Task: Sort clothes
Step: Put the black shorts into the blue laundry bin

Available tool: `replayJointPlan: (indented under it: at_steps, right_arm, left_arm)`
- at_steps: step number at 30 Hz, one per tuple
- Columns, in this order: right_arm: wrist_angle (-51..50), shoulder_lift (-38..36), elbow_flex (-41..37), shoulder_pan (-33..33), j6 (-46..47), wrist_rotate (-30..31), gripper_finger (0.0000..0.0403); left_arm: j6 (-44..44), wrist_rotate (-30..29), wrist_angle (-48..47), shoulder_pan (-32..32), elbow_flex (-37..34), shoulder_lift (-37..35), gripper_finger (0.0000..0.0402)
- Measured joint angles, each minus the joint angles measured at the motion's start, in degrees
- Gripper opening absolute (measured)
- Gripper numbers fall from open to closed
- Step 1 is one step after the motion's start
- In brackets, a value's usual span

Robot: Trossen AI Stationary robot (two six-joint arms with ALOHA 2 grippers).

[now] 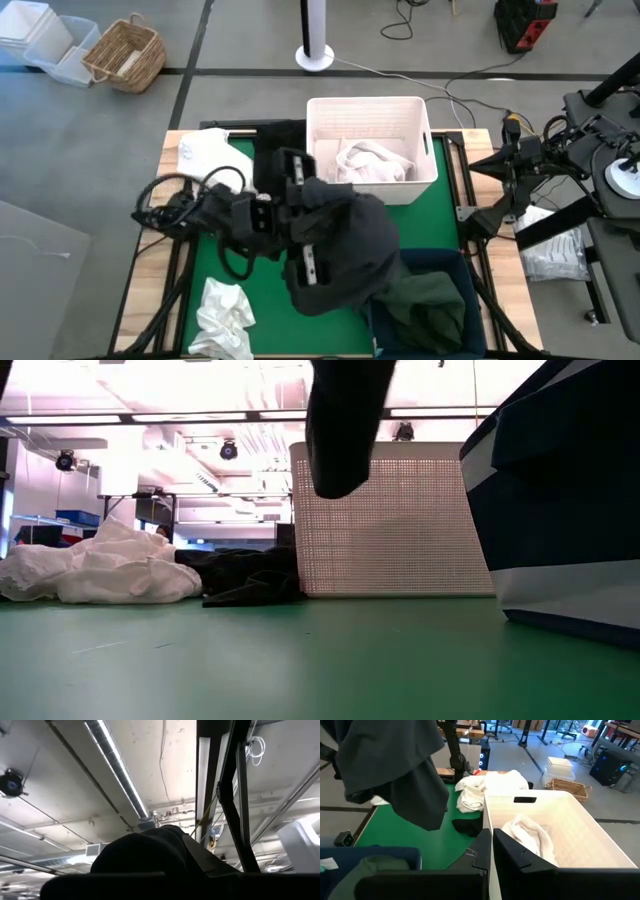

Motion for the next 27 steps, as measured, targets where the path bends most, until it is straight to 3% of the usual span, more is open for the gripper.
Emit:
replayJointPlan:
  at_steps: [8, 27]
  right_arm:
    - [0.04, 0.07, -0.34, 0.00, 0.00, -0.02, 0.0012]
    - [0.09, 0.07, -0.98, 0.00, -0.04, 0.01, 0.0012]
  left_arm:
    - [-10.06, 0.30, -2.20, 3.70, 0.00, 2.71, 0.0000]
    - [-30.51, 2.14, -4.56, 5.30, 0.00, 10.74, 0.0000]
